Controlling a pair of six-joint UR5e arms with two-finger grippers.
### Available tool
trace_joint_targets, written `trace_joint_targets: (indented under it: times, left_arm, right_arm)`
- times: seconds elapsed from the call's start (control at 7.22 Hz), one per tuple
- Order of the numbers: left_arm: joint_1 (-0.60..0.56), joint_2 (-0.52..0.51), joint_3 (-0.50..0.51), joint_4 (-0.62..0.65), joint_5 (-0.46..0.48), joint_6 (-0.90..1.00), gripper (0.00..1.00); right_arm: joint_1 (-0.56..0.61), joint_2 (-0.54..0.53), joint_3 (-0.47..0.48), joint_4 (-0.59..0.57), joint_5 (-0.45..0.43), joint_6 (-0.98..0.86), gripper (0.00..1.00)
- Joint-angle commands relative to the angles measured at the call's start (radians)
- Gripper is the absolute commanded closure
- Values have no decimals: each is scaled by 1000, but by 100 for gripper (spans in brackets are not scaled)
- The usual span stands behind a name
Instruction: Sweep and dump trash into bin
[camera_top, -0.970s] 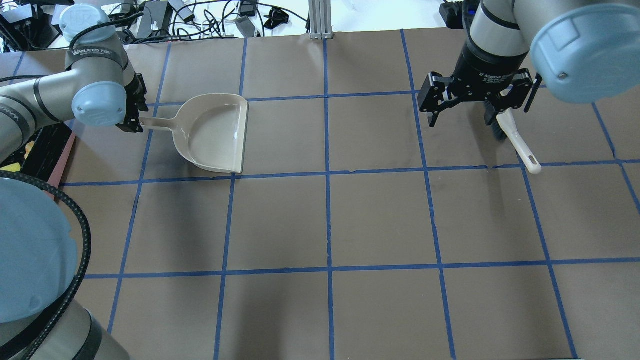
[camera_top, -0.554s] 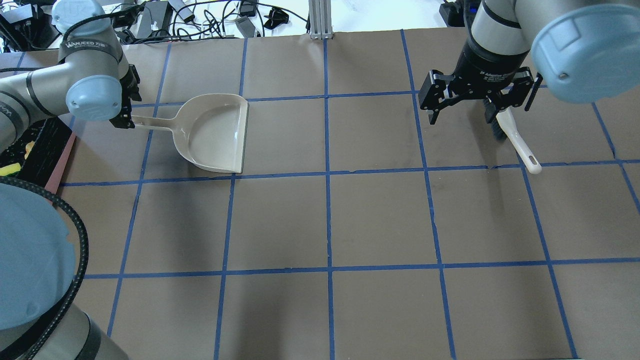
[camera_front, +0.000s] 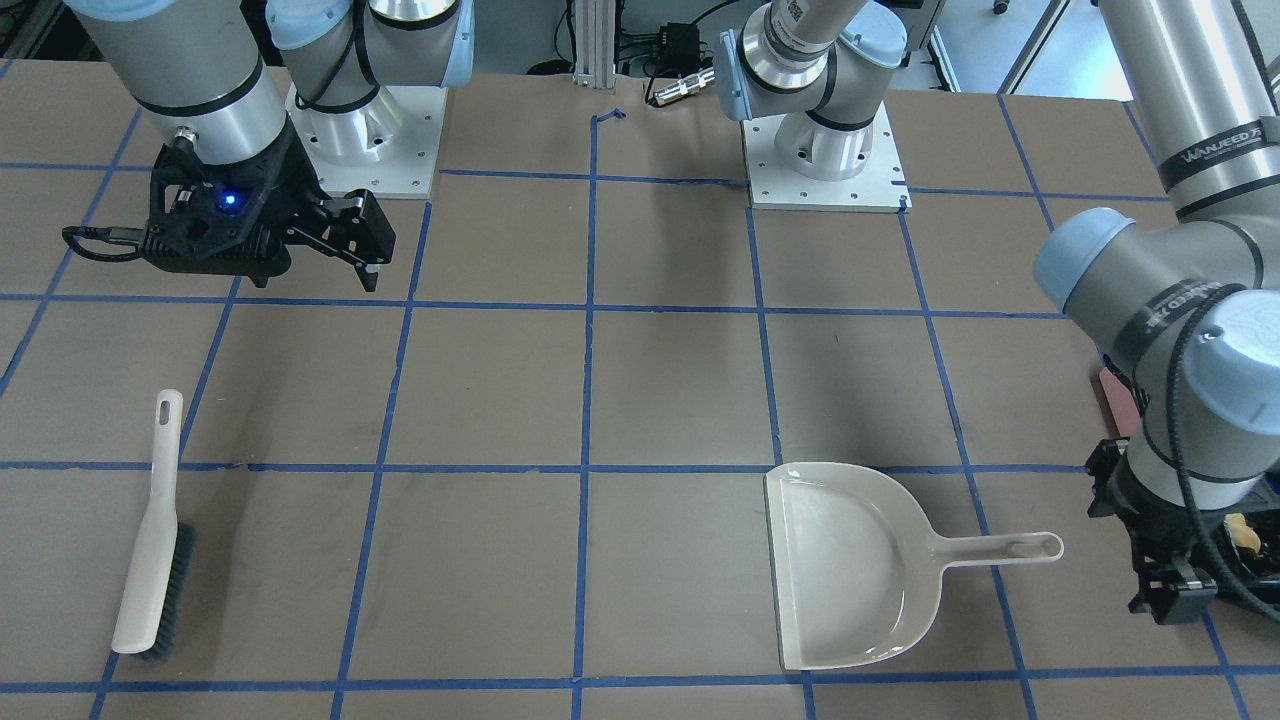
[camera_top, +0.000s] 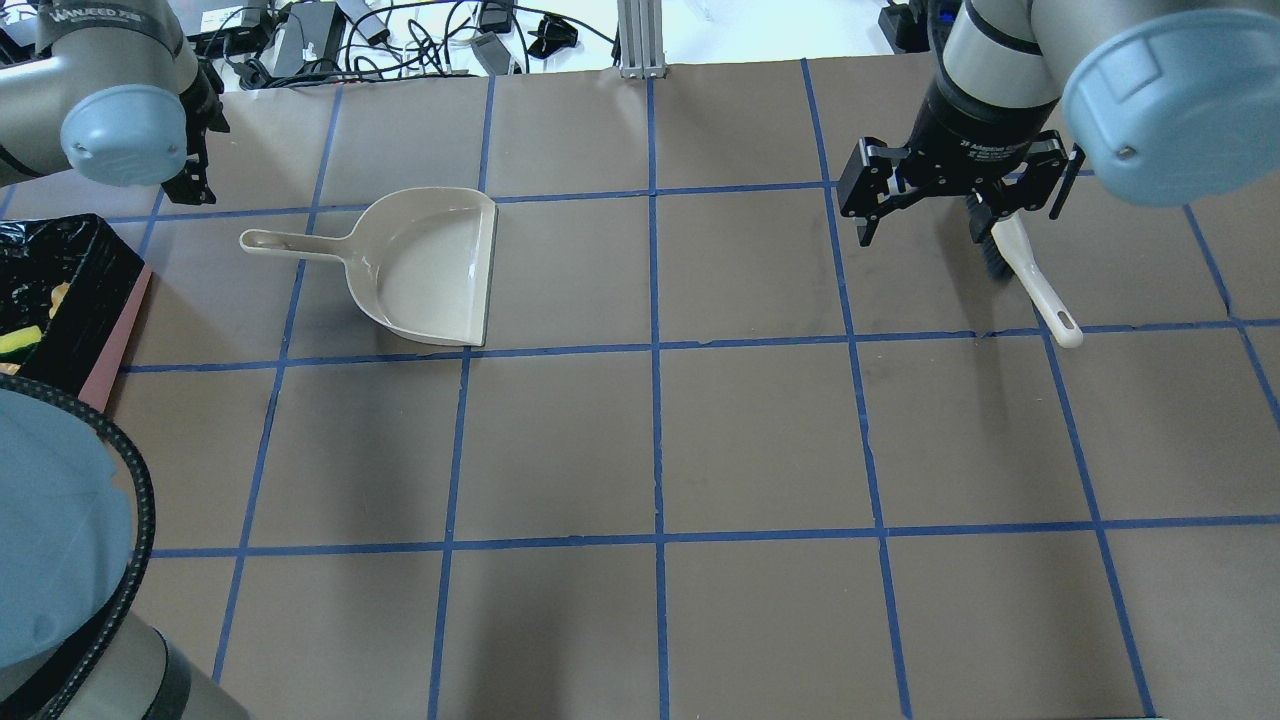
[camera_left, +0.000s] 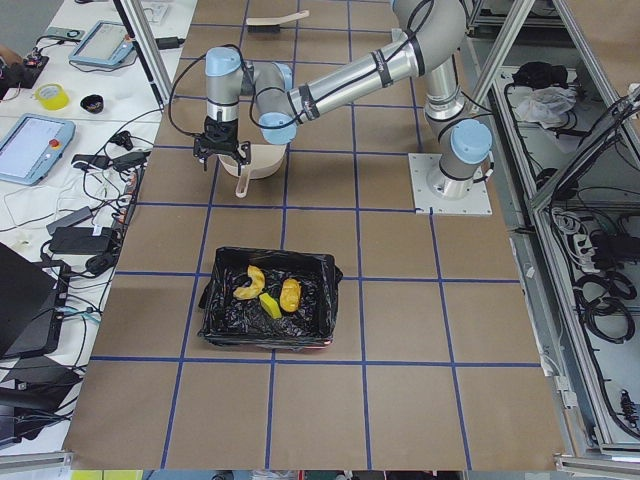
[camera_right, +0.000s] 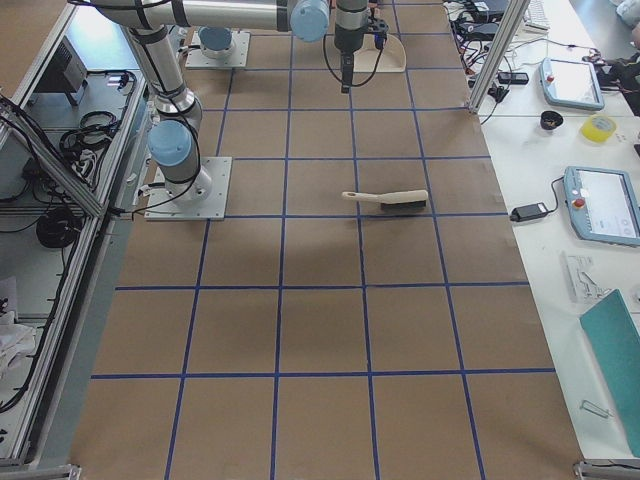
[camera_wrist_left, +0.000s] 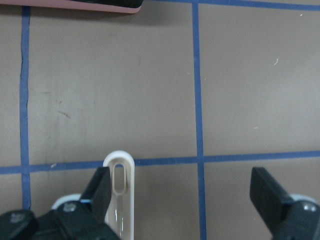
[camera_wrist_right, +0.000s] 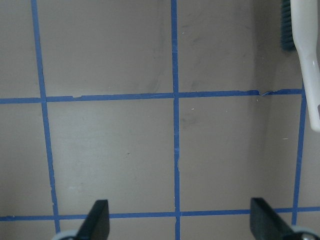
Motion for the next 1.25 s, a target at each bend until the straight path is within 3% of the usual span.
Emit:
trace_joint_targets:
  times: [0.0, 0.28, 0.55, 0.97, 1.11]
  left_arm:
    - [38, 30, 25, -11, -4, 229, 0]
    - [43, 66, 1, -47, 2, 598, 0]
    - [24, 124, -9, -220, -8, 684, 0]
    - [4, 193, -16, -332, -213, 775, 0]
    - [-14, 196, -24, -339, -222, 939, 0]
  right_arm:
    - [0, 0, 0, 1, -1, 5, 0]
    - [2, 0, 0, 1, -1, 6, 0]
    - [2, 3, 3, 2, -4, -3, 0]
    - [2, 3, 3, 1, -1, 5, 0]
    - [2, 3, 2, 1, -1, 6, 0]
